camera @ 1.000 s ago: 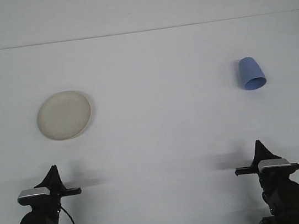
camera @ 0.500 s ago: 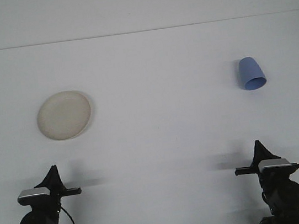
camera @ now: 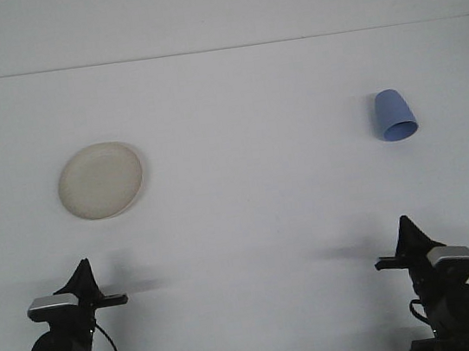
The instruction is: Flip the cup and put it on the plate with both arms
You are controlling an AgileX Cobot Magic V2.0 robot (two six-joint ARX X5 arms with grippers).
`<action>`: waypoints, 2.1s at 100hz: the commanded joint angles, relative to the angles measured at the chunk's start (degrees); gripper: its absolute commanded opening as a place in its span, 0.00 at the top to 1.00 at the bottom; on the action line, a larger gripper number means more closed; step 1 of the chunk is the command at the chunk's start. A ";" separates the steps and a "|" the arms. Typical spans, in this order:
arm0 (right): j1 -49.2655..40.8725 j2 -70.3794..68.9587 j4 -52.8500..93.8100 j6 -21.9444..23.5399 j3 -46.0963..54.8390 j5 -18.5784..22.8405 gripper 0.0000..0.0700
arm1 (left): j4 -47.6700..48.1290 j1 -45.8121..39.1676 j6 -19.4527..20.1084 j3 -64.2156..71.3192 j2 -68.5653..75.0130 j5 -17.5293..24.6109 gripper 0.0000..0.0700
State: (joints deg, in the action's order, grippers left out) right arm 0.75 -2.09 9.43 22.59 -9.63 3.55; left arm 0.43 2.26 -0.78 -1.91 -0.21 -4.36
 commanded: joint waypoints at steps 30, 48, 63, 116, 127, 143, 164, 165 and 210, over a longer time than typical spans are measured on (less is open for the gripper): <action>-0.04 -21.99 6.75 -13.92 -24.33 -4.90 0.31 | -0.57 -0.04 -0.20 1.11 0.04 0.04 0.98; 0.92 -39.56 6.16 -21.55 -31.78 -11.21 0.32 | -0.59 -0.04 -0.20 1.11 0.04 0.04 0.98; 4.17 -54.38 2.34 -25.11 -36.41 -10.12 0.32 | -0.57 -0.04 -0.20 1.11 0.04 0.04 0.98; 17.35 -86.40 -28.57 -32.02 -37.09 8.81 0.32 | -0.59 -0.04 -0.20 1.11 0.04 0.04 0.98; 18.82 -91.56 -34.73 -31.98 -37.20 10.67 0.32 | -0.59 -0.04 -0.20 1.11 0.04 0.04 0.98; 20.11 -98.71 -40.28 -31.80 -39.50 13.44 0.35 | -0.59 -0.04 -0.20 1.11 0.04 0.04 0.98; 20.37 -107.14 -40.72 -31.80 -46.82 16.63 0.36 | -0.57 -0.04 -0.20 1.09 0.04 0.04 0.98; 20.37 -107.45 -40.74 -31.80 -47.12 16.66 0.36 | -0.59 -0.04 -0.20 1.11 0.04 0.04 0.98; 19.89 -111.03 -44.09 -31.43 -51.12 19.15 1.00 | -0.57 -0.04 -0.20 1.11 0.04 0.04 0.98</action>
State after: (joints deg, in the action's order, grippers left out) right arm 20.62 -111.59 -33.80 -8.97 -59.66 22.39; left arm 0.43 2.26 -0.78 -1.91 -0.23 -4.36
